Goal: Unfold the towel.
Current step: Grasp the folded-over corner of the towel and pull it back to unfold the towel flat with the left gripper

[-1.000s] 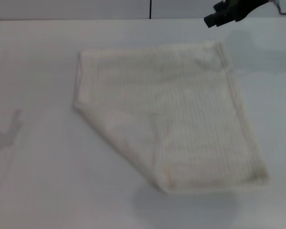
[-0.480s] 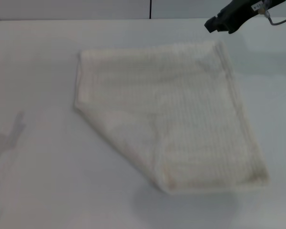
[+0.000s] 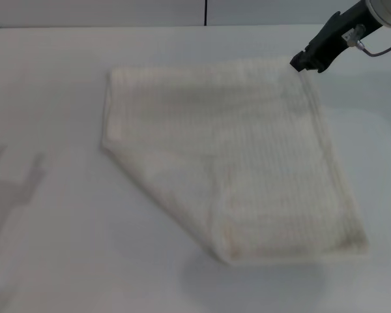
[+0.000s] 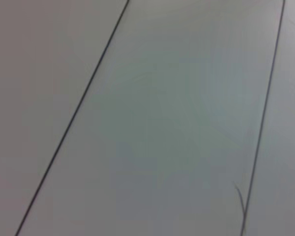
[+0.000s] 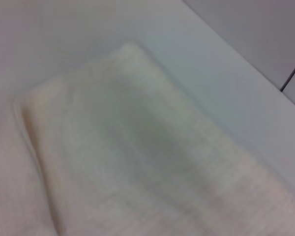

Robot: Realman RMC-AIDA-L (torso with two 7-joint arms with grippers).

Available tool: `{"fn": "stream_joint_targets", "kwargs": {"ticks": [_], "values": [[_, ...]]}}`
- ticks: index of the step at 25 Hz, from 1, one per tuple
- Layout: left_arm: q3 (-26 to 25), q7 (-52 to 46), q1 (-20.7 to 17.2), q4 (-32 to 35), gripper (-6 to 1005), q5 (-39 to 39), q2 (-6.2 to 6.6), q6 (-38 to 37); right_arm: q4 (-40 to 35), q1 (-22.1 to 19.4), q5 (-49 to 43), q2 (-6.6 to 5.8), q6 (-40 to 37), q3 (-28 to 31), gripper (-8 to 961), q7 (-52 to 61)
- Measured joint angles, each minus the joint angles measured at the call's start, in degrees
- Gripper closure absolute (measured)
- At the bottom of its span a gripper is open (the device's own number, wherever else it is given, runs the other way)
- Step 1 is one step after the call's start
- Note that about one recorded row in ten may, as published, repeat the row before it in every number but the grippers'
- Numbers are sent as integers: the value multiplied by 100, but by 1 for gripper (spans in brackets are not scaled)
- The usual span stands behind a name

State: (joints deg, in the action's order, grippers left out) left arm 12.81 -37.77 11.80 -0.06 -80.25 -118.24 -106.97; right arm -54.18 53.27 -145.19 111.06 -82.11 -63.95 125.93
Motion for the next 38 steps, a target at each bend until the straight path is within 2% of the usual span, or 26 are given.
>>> {"fn": "stream_joint_targets", "kwargs": {"ticks": [3, 4, 5, 7, 12, 16, 19, 22, 25, 29, 30, 33, 36, 38], "values": [[52, 0, 13, 5, 215, 0, 1, 16, 66, 56, -195, 12, -108, -36, 954, 1], [117, 1, 25, 24, 216, 1, 1, 27, 87, 56, -259, 42, -108, -66, 954, 1], [398, 3, 78, 194, 217, 0, 3, 22, 140, 28, -346, 107, -84, -134, 954, 2], [617, -10, 144, 323, 218, -1, 6, 17, 159, 4, -357, 129, -62, -148, 954, 3], [1055, -295, 365, 710, 222, 0, 11, 142, 203, -274, -365, 315, 226, -152, 954, 5], [1184, -396, 528, 817, 224, 1, 11, 332, 127, -753, -147, 546, 851, 12, 954, -131], [1175, -396, 577, 818, 227, 1, 6, 452, 54, -1279, 590, 714, 1384, 274, 954, -640], [1181, -396, 624, 826, 229, 0, 8, 606, 190, -1734, 1607, 768, 1624, 509, 954, -1483], [1191, -443, 684, 906, 231, 0, 10, 740, 543, -2131, 2677, 720, 1738, 654, 954, -2348], [1210, -1069, 855, 1242, 234, 0, 11, 898, 735, -2192, 2917, 563, 1472, 783, 954, -2375], [1235, -1297, 894, 1363, 234, 0, 13, 938, 735, -2192, 2917, 563, 1472, 783, 954, -2375], [1403, -1878, 990, 1754, 236, 1, 15, 1072, 454, -2022, 2486, 433, 1074, 693, 954, -1764], [1705, -2361, 1034, 2113, 238, 0, 14, 1234, 103, -1653, 1538, 318, 610, 657, 954, -1017], [2250, -2772, 1043, 2562, 240, -17, 14, 1469, -64, -1419, 928, 280, 377, 674, 954, -634]]}}
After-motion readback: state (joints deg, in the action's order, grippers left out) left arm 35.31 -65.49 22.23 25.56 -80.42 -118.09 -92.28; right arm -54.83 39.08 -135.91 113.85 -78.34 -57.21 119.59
